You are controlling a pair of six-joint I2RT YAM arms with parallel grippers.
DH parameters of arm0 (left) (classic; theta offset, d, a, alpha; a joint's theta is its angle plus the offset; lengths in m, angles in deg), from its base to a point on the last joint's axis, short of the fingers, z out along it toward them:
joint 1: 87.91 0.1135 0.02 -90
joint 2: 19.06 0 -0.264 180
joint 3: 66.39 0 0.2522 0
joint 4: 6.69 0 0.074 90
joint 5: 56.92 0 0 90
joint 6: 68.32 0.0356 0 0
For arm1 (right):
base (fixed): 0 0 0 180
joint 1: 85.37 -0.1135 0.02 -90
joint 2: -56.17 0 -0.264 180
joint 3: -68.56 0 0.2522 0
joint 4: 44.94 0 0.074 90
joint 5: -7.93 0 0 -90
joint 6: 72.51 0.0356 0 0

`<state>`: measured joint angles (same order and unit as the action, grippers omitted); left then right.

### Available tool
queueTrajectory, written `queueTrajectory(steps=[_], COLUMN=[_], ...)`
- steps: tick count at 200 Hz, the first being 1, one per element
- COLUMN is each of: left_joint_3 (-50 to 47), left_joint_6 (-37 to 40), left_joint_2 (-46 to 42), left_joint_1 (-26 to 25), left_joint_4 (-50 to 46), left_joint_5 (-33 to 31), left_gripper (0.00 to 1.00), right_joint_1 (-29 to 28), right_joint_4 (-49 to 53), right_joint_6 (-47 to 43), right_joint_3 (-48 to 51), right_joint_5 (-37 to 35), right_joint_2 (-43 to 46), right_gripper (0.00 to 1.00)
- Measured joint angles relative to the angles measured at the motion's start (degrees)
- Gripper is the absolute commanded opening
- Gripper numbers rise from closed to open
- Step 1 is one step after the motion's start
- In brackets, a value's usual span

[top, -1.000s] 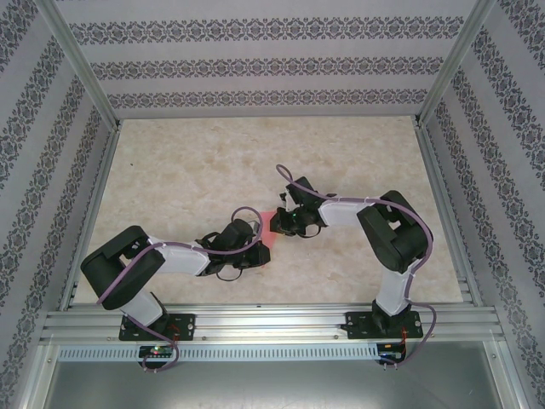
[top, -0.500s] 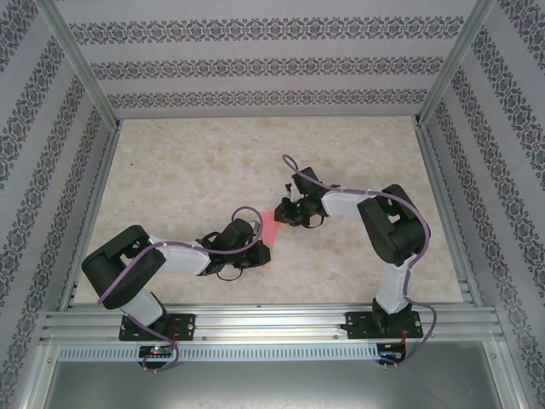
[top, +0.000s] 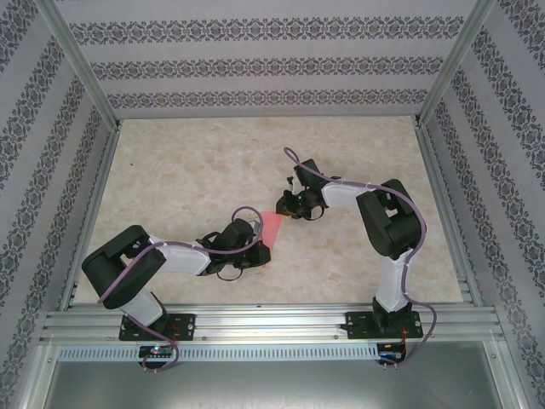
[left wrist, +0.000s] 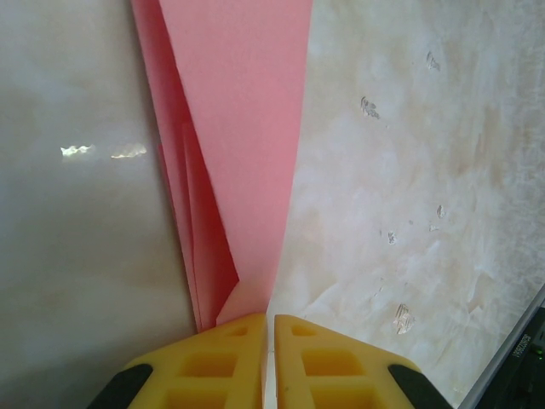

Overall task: Fold a paper plane with a square sheet of paper (fold left side to right side)
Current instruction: Fold the wing for the fifth time at the center of the table.

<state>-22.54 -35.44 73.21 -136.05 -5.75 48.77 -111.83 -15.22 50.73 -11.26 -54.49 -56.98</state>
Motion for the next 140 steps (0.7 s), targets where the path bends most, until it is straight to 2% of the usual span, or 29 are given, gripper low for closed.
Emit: queueTrajectory(steps=[38,68,111,140], left_joint_3=[0.0,0.0,0.4,0.6], left_joint_6=[0.0,0.0,0.0,0.0], left_joint_2=[0.0,-0.1,-0.1,-0.2], left_joint_1=[0.0,0.0,0.0,0.0], left_joint_4=[0.0,0.0,-0.4,-0.7], left_joint_5=[0.0,0.0,0.0,0.0], left_gripper=[0.13,0.13,0.13,0.14], right_joint_1=[3.8,4.7,-0.8,-5.6], right_joint_4=[0.0,0.0,-2.0,-7.7], right_joint_6=[-1.7,-1.9,0.4,4.5], right_joint_3=[-2.2,-0.8,7.6,11.8], right_joint_5=[-3.4,-4.8,-3.7,-1.4], right_joint_2=[-0.9,1.2,14.6,15.5], right_gripper=[0.18,0.18,0.19,0.18])
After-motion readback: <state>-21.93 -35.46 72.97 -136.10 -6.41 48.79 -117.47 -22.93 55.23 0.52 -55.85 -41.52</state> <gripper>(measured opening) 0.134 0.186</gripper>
